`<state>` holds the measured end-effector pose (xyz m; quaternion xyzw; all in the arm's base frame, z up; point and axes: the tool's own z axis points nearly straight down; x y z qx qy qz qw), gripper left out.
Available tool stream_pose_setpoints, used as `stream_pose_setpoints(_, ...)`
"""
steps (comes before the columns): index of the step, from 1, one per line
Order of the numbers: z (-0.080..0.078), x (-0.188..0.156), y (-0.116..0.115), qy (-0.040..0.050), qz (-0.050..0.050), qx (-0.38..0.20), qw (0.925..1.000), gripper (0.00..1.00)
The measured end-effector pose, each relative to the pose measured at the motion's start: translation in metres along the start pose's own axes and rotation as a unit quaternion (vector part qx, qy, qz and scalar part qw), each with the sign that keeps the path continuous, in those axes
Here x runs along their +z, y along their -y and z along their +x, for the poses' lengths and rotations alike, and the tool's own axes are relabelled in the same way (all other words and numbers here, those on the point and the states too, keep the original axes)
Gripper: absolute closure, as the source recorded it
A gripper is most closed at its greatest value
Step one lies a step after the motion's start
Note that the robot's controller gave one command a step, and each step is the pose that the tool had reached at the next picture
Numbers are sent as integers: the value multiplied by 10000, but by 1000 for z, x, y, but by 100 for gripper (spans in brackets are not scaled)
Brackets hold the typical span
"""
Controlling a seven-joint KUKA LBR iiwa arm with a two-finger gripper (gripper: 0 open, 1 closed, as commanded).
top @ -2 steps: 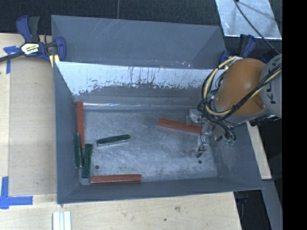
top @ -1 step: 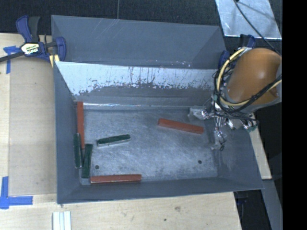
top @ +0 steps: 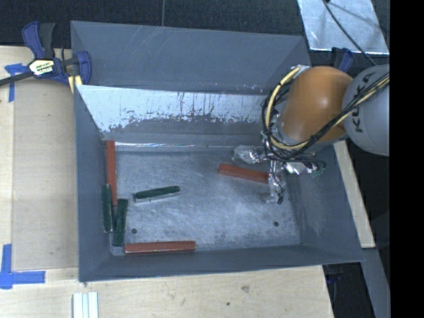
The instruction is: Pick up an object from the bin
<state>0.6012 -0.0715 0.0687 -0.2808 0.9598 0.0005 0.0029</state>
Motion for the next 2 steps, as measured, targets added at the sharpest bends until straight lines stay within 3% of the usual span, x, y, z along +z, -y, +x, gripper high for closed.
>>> stream_pose_setpoints(1, 1, -3, 3, 8, 14, 24, 10000, 100)
stream_pose_setpoints(2, 36, -142, -63, 11, 21, -19, 10000, 100)
